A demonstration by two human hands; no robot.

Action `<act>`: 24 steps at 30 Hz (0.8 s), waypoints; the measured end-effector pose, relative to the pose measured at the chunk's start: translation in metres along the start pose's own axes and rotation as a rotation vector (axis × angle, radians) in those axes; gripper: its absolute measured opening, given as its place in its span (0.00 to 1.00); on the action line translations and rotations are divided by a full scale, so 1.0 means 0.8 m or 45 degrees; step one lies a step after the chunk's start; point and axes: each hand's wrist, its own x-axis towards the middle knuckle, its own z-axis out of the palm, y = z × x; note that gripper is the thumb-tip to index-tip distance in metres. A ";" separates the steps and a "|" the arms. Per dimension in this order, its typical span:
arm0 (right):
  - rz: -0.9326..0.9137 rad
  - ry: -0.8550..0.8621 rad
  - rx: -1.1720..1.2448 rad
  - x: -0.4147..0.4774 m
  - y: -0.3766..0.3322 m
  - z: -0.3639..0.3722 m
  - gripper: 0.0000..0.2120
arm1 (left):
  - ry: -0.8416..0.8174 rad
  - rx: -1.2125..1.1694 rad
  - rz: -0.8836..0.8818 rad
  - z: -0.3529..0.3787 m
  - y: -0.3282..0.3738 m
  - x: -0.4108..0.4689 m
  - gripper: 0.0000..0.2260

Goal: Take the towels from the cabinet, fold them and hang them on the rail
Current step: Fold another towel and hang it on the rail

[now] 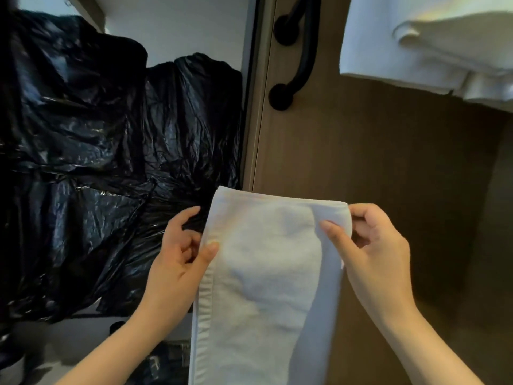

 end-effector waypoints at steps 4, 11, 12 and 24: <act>-0.148 0.024 -0.095 0.021 -0.006 0.015 0.16 | -0.098 0.278 0.193 -0.015 0.011 0.012 0.11; -0.482 -0.096 -0.151 0.055 -0.017 0.029 0.09 | -0.075 0.343 0.231 -0.039 0.021 0.025 0.10; -0.511 -0.101 -0.144 0.061 -0.018 0.029 0.08 | -0.069 0.343 0.251 -0.042 0.024 0.028 0.11; -0.725 -0.349 -0.417 0.092 -0.029 0.029 0.19 | -0.150 0.524 0.363 -0.073 0.025 0.052 0.29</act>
